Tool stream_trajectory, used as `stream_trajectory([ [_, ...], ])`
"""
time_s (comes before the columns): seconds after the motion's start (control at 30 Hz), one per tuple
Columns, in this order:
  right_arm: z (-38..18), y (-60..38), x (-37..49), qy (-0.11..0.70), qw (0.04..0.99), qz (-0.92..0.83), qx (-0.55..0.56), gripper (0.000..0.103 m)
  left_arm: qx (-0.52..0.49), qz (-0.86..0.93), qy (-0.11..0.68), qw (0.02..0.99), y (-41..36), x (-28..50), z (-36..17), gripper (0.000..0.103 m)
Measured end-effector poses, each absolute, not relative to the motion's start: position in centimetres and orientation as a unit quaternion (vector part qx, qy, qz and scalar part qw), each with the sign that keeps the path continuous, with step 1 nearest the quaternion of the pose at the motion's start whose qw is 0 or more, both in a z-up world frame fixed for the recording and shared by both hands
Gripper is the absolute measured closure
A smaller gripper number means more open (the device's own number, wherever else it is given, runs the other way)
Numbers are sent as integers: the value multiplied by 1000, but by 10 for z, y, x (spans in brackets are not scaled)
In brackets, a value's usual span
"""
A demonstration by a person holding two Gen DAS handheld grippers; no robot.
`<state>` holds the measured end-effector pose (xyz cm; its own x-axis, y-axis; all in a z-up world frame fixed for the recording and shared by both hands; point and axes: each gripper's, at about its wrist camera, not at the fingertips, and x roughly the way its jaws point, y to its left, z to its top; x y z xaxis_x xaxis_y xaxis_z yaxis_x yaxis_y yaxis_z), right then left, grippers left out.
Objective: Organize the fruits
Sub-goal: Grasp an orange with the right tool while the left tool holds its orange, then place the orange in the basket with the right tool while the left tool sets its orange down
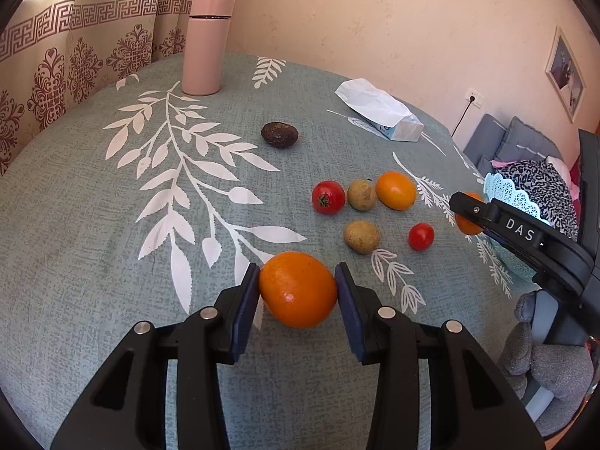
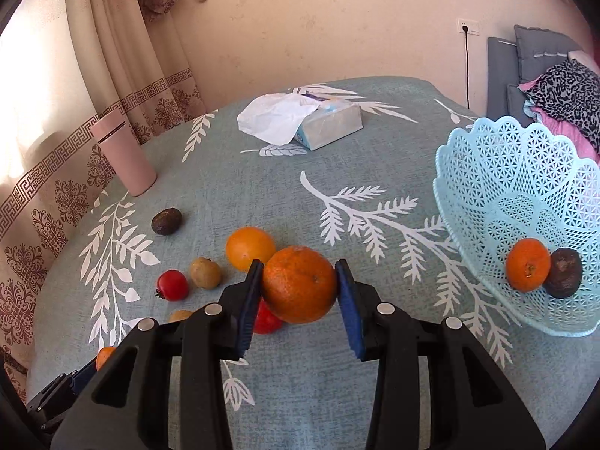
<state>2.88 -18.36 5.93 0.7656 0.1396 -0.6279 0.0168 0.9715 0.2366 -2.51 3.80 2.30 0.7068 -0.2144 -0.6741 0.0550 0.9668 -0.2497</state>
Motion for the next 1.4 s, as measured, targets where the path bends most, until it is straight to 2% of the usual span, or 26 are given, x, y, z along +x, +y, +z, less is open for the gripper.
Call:
stream_trajectory([
  [0.3, 71, -202, 19, 327, 938, 12, 114, 63, -105, -74, 372, 920, 37, -26, 25, 62],
  [0.83, 77, -308, 2, 305, 929, -125, 170, 61, -100, -77, 368, 921, 34, -28, 26, 62],
  [0.87, 77, -311, 2, 304, 928, -127, 173, 54, -100, -77, 368, 921, 34, -28, 26, 62],
  [0.9, 77, -314, 1, 301, 928, -132, 178, 37, -100, -77, 368, 921, 34, -28, 26, 62],
  [0.93, 78, -317, -2, 292, 928, -137, 185, 32, -100, -77, 367, 922, 34, -28, 27, 62],
  [1.23, 92, -337, -19, 261, 926, -172, 211, 29, -78, -82, 334, 936, 29, -39, 41, 62],
  [1.4, 102, -355, -29, 241, 923, -192, 232, 24, -46, -116, 312, 942, 9, -48, 58, 62],
])
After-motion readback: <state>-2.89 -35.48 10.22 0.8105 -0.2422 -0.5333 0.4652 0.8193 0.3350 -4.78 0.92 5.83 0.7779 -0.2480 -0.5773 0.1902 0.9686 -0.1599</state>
